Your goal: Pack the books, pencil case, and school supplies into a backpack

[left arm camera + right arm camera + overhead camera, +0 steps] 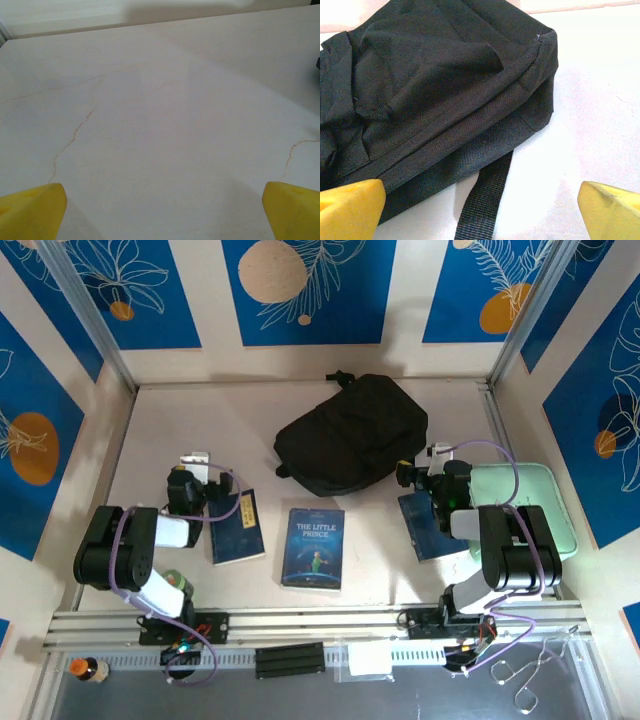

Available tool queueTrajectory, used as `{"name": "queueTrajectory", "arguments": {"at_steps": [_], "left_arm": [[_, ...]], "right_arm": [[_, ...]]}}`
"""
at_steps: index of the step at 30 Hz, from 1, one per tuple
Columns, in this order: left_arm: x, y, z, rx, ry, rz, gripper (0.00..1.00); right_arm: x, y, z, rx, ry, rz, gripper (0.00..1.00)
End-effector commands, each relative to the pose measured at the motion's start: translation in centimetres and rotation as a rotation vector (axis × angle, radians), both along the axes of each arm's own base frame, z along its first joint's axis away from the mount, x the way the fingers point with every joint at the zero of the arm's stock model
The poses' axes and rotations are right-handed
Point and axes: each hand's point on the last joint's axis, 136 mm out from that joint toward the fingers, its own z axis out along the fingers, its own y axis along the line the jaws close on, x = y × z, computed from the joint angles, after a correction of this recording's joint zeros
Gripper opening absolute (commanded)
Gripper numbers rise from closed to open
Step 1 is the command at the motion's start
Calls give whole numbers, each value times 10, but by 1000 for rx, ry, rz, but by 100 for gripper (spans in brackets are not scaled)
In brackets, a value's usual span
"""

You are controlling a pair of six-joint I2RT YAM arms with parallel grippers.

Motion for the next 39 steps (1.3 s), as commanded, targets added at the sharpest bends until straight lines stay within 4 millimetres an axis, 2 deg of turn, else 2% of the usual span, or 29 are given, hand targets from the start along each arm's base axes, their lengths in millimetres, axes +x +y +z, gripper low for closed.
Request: {"name": "queueTrajectory", "arguments": {"at_steps": [1, 28, 33, 39], "left_arm": [[3, -4, 8, 3, -25, -20, 100], [2, -2, 10, 3, -39, -10, 100], [-8, 11, 35, 0, -72, 70, 100], [-8, 27, 81, -61, -45, 193, 100]], "right_arm": [[5, 0, 6, 3, -21, -8, 99], [4, 0, 8, -6, -33, -14, 99], [3, -4, 35, -65, -4, -90, 99], [6, 22, 74, -55, 78, -96, 99]]}}
